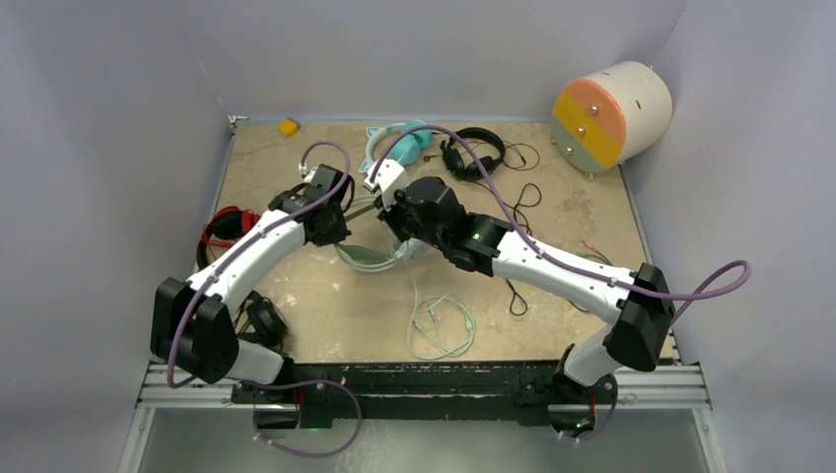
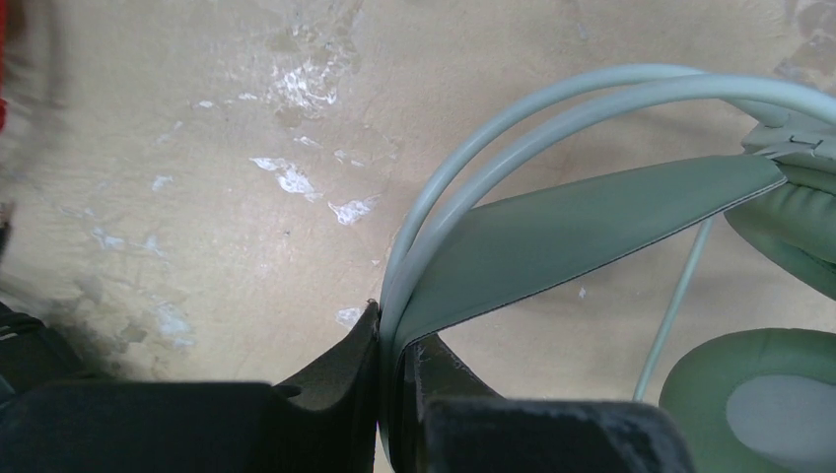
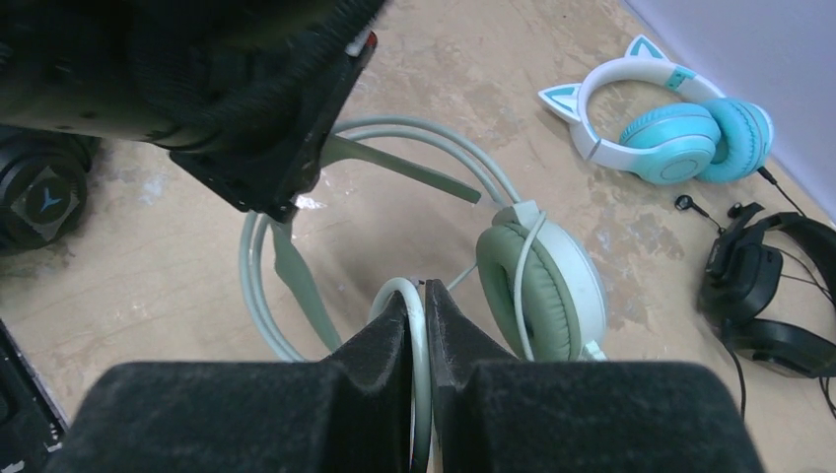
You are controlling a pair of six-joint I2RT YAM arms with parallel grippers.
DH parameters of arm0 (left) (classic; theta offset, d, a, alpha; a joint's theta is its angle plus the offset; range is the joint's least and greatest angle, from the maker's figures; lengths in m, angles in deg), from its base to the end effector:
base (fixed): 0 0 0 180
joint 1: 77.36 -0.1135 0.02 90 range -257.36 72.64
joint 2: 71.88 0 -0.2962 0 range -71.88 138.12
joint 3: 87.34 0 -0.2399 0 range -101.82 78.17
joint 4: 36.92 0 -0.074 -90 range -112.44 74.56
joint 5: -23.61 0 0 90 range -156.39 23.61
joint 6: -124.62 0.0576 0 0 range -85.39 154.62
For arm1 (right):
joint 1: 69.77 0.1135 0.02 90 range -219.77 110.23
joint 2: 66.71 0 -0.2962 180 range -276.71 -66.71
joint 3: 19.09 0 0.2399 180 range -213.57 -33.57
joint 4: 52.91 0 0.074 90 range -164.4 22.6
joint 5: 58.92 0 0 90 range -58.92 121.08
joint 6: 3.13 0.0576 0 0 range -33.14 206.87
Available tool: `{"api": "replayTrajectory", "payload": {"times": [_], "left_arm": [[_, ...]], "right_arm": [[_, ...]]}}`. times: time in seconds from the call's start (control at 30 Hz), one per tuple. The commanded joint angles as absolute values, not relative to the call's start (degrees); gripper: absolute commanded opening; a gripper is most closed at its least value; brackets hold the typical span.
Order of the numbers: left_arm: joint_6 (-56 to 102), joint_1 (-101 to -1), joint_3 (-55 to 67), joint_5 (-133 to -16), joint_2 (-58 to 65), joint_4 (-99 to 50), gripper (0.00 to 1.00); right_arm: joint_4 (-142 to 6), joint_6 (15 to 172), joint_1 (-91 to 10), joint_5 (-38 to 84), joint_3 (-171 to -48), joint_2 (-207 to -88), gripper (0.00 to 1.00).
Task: Wrap the headphones
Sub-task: Wrap the headphones cable around the headphones.
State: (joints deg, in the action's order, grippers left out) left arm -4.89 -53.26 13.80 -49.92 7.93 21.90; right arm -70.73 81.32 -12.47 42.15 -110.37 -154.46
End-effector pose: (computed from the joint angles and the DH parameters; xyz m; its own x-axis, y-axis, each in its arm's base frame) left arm 0.2554 -0.0964 0.2894 -0.7747 -0.3218 -0.5443 -0.3002 0.9448 -0.1313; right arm 0.2115 0.3090 0.3920 -0.0626 -0.2732 -0.9599 -0.7348 0.6635 -0.1409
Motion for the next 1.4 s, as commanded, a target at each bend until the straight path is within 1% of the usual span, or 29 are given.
{"api": "replayTrajectory", "payload": {"times": [0.0,0.13,0.27,0.37,0.47,0.63,0.77,0.83,0.93,1.07,1.23,1.37], "left_arm": [[-11.5,-53.1,11.7,-51.3,10.2,19.7,0.0],[-12.3,-53.1,11.6,-51.8,11.4,17.9,0.0],[-11.5,-52.8,13.0,-52.5,11.6,15.7,0.0],[-9.5,-52.3,15.2,-50.9,9.8,14.3,0.0],[-7.4,-50.2,16.2,-45.0,7.7,15.5,0.0],[-5.1,-45.6,14.3,-34.2,6.9,22.1,0.0],[-0.4,-42.6,13.1,-29.5,6.8,25.8,0.0],[4.4,-41.9,13.8,-31.0,5.3,25.2,0.0],[10.7,-41.9,14.9,-35.7,2.1,23.7,0.0],[14.2,-41.9,14.0,-40.5,-1.9,24.2,0.0],[19.1,-41.8,11.3,-49.6,-4.7,26.6,0.0],[21.6,-41.8,12.1,-58.1,-7.6,25.4,0.0]], "right_arm": [[-68.2,82.5,-12.7,40.0,-110.4,-152.1,0.08],[-69.2,83.5,-13.5,41.0,-110.5,-151.3,0.09],[-74.3,84.7,-16.2,44.6,-114.6,-153.9,0.12],[-80.4,86.4,-20.5,41.1,-118.6,-157.3,0.15],[-84.5,86.2,-22.6,41.3,-120.8,-159.6,0.17],[-87.9,82.9,-22.8,47.6,-123.1,-161.2,0.2],[-87.8,79.9,-22.9,51.0,-122.7,-161.2,0.3],[-87.2,78.7,-23.1,52.1,-122.0,-161.0,0.35],[-86.4,78.3,-24.1,49.5,-120.5,-160.3,0.35],[-84.5,78.2,-24.9,46.5,-118.4,-159.4,0.38],[-83.4,78.3,-25.5,44.1,-118.9,-160.6,0.38],[-83.0,79.7,-27.6,38.7,-119.1,-161.0,0.38]]}}
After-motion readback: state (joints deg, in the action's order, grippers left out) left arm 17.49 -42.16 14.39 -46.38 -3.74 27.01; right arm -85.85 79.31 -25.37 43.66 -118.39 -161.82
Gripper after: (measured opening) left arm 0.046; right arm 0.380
